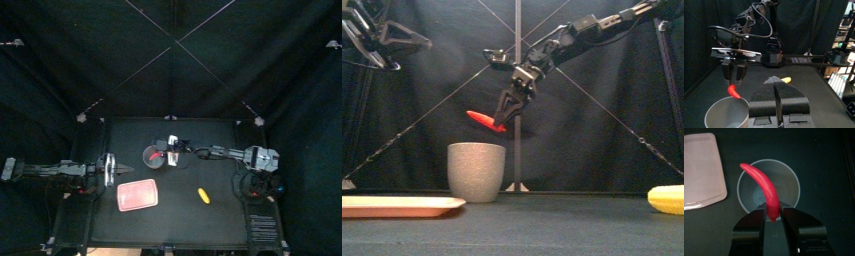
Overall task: Pick the red chile then place it in the grey bowl
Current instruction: Drop red chile in the grey bowl and return to neutral
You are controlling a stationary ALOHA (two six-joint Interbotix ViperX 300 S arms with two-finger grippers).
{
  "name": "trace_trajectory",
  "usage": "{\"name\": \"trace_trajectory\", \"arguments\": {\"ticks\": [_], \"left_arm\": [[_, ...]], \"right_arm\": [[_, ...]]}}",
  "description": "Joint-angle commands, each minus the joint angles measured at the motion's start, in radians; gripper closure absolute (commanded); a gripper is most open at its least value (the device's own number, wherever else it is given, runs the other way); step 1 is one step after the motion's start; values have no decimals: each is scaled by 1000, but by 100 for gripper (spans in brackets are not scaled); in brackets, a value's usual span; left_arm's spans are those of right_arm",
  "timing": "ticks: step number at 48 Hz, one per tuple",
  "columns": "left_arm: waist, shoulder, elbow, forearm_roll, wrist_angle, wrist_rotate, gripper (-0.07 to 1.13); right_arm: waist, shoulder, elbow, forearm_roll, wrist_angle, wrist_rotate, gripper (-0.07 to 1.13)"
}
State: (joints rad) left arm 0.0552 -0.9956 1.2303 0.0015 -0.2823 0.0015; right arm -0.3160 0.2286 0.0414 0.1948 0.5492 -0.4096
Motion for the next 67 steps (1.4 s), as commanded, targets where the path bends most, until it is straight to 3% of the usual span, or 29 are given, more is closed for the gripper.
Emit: {"name": "trace_trajectory", "arguments": {"ticks": [1, 16, 25, 41, 51, 67], "left_arm": [[2, 3, -12, 2, -5, 0, 109], [2, 2, -12, 2, -3, 0, 110], [2, 3, -12, 2, -3, 2, 110], [3, -3, -12, 3, 3, 2, 110], [5, -17, -9, 2, 8, 0, 109], [9, -17, -6, 2, 9, 2, 110]], "right_arm": [[0, 8, -63, 6, 0, 0, 43], [-5, -3, -55, 41, 3, -3, 23], [-3, -94, 20, 44, -52, -3, 21], [18, -457, 351, 75, -304, 6, 21], [91, -699, 557, 123, -410, 17, 22], [166, -1081, 838, 170, -471, 23, 21]]}}
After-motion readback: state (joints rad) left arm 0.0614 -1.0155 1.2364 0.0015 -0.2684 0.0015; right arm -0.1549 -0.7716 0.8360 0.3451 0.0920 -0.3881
